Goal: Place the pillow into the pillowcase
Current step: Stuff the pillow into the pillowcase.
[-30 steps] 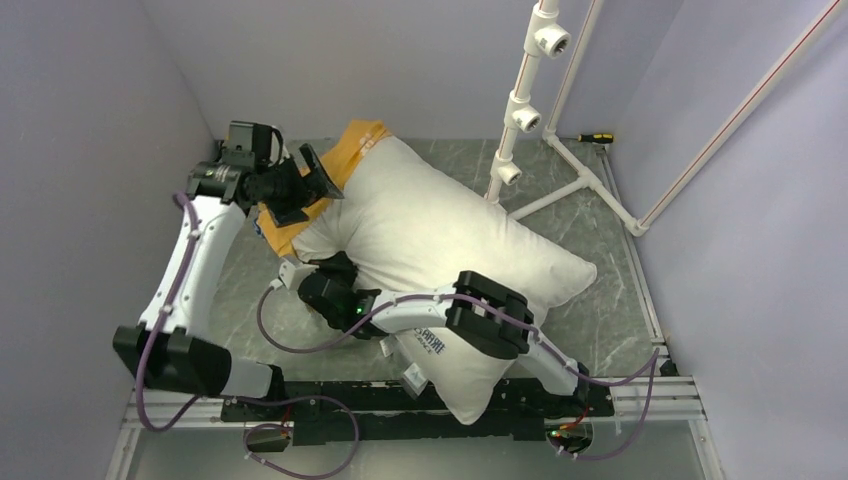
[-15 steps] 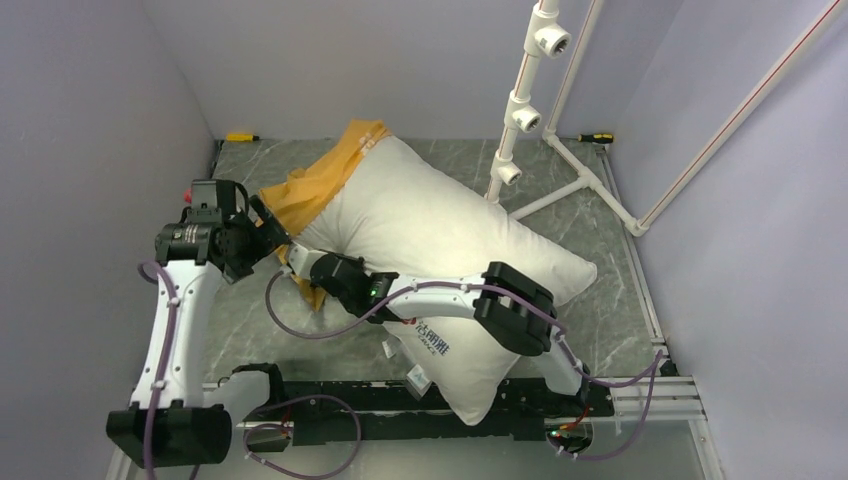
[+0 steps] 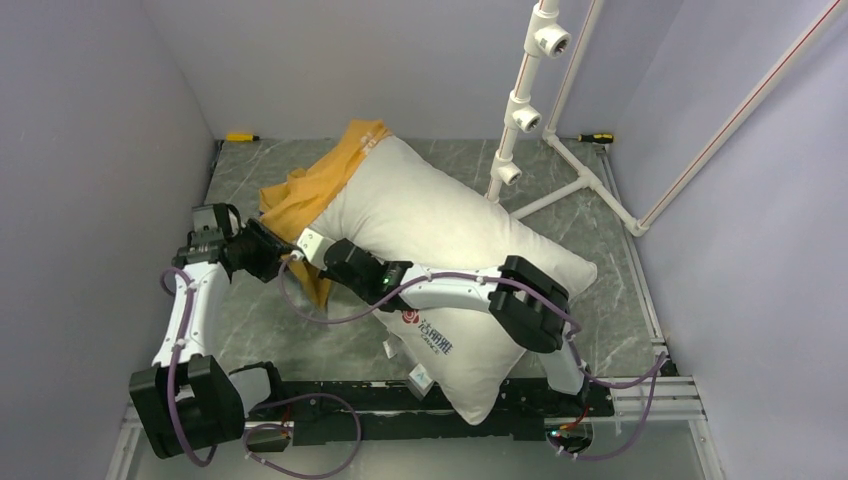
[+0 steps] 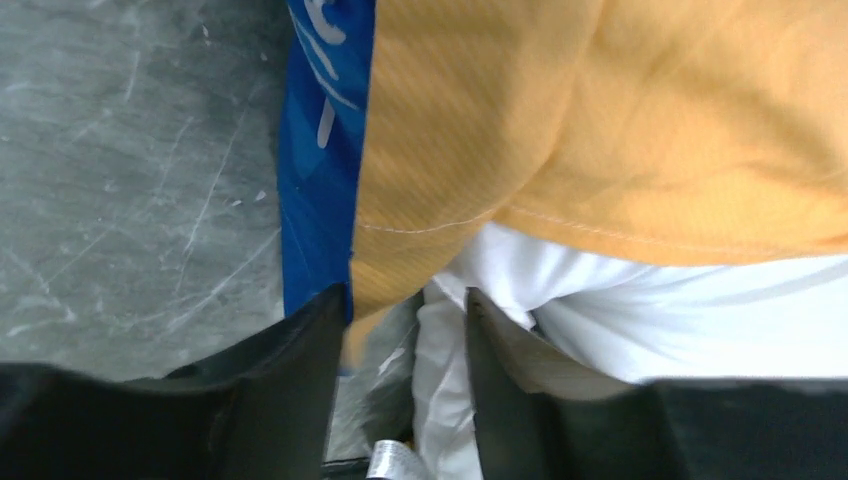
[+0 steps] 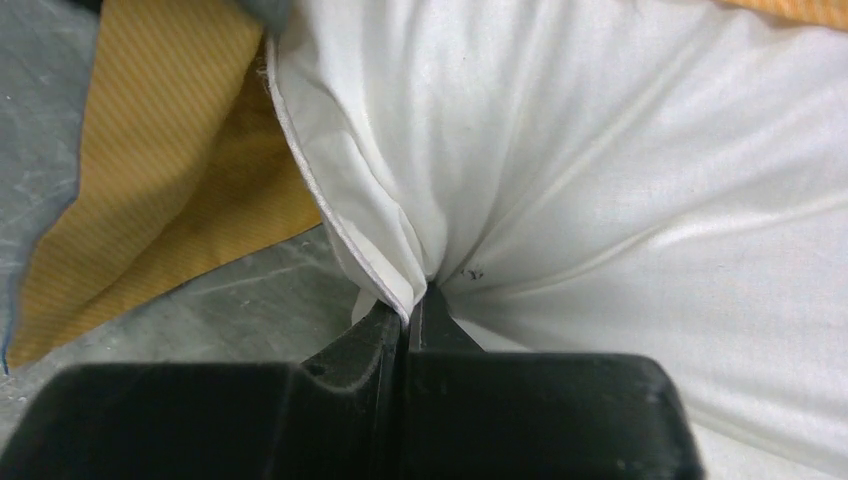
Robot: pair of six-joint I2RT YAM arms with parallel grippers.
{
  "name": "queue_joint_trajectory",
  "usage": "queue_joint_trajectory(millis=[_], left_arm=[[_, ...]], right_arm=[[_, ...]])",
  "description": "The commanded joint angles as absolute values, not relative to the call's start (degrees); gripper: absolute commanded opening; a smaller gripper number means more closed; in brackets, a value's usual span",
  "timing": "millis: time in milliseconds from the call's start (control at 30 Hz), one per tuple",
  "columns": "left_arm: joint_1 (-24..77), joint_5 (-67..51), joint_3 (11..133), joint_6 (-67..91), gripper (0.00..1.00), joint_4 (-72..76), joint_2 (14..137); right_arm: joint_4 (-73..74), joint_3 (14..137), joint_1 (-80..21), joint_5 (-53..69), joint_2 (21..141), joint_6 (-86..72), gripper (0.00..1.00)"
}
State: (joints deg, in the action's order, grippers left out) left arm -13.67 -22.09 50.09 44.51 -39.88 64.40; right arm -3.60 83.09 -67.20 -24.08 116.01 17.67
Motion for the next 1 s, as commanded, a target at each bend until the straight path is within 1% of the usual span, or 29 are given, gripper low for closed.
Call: queue_joint_trajectory(millis=[0, 100, 133, 367, 467, 567, 733, 800, 967], left_arm=[[-13.1, -29.9, 44.1, 48.0, 0.38, -30.6, 61.7], [-12.4, -32.6, 41.3, 49.3, 0.02, -28.9, 59.8], [-11.6, -33.1, 41.4, 49.6, 0.00, -29.2, 58.8], [-5.5, -29.6, 48.3, 49.9, 0.00, -39.2, 52.3], [-2.9, -31.2, 52.1, 51.5, 0.00, -40.9, 50.5], [0.3, -32.2, 57.8, 51.6, 0.00, -42.7, 50.2], [5.0, -34.5, 67.6, 52.3, 0.00, -43.9, 51.9], [6.6, -35.1, 71.6, 52.8, 0.00, -43.4, 53.6], [13.0, -34.6, 83.7, 52.8, 0.00, -43.8, 60.9]], right_arm=[[-0.9, 85.3, -64.3, -19.8, 113.1, 11.9, 0.00], [-0.7, 86.6, -63.6, -18.2, 112.9, 9.9, 0.00], [-0.5, 87.2, -63.3, -17.2, 112.9, 9.2, 0.00], [-0.8, 92.3, -62.0, -12.4, 110.9, 5.1, 0.00], [-0.2, 94.2, -61.6, -8.6, 108.6, 3.9, 0.00], [-1.8, 93.5, -60.6, -5.6, 104.6, 1.6, 0.00], [-5.6, 94.5, -56.7, 0.2, 99.1, -7.2, 0.00], [-5.4, 96.9, -55.3, 2.9, 99.0, -9.6, 0.00], [-6.6, 101.8, -54.4, 4.7, 101.0, -13.1, 0.00]])
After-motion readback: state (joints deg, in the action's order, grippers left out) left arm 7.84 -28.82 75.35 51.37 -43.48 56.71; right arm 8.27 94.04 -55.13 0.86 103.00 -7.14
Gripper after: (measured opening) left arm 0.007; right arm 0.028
